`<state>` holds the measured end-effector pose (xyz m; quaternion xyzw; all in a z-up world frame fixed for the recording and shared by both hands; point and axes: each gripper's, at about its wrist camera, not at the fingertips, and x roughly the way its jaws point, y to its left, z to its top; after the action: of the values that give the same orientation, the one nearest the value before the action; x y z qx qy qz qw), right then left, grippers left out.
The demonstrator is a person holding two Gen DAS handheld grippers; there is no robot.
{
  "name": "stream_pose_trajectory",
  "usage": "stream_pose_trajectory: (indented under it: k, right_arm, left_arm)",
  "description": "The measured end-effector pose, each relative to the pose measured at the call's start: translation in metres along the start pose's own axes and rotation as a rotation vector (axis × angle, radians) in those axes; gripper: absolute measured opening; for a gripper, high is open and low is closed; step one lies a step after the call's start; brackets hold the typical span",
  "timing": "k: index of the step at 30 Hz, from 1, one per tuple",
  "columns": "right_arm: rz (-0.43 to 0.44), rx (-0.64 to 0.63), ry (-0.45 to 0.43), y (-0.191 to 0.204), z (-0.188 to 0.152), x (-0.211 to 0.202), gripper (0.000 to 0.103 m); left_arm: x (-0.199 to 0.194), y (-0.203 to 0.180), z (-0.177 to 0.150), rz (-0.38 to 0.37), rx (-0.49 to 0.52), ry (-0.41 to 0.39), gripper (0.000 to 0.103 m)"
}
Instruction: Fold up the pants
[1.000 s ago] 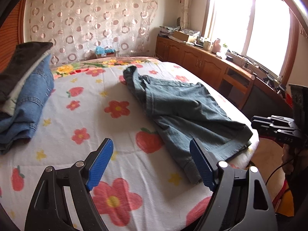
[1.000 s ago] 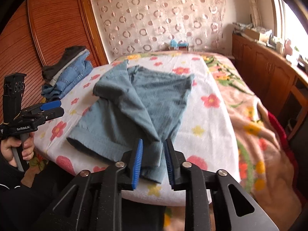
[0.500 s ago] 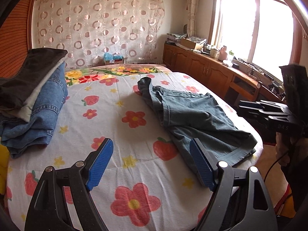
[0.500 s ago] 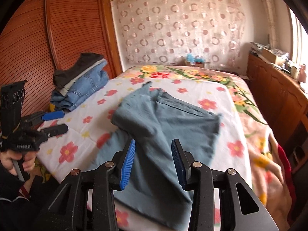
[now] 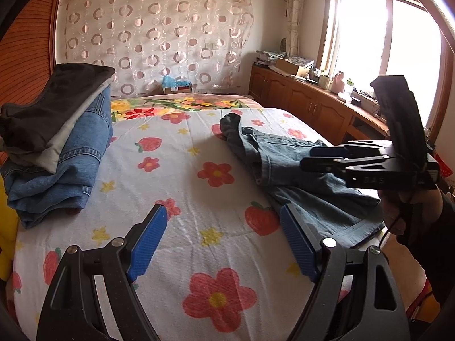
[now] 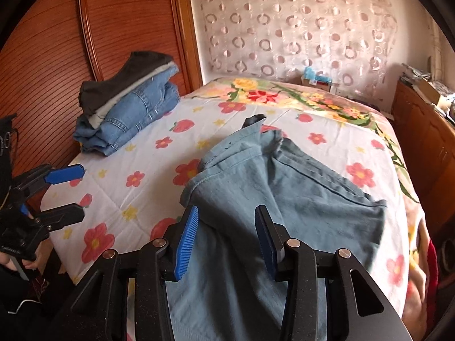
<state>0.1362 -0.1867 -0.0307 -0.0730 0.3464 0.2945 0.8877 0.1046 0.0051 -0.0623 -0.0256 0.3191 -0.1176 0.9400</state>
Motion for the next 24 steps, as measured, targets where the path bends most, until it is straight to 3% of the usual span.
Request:
stream_pose_trajectory:
  k: [16,19,22,24]
  right_arm:
    - [-0.057,-0.063,0.117,0.009,0.013,0.055,0.043]
    - [-0.043,-0.056,0.118,0.006,0.014,0.056,0.016]
    - [-0.033,-0.039,0.086,0.002,0.017,0.048,0.007]
    - [-0.035,-0.028,0.060,-0.002,0.018,0.040,0.006]
  left_arm:
    - [0.003,0.001,-0.003,0.001,-0.006,0.017,0.082]
    - [0.003,0.001,-0.003,-0.001,-0.007,0.018,0.082]
    - [0.004,0.000,-0.004,-0.002,-0.004,0.020,0.082]
    - [0.004,0.000,-0.004,-0.004,-0.002,0.022,0.082]
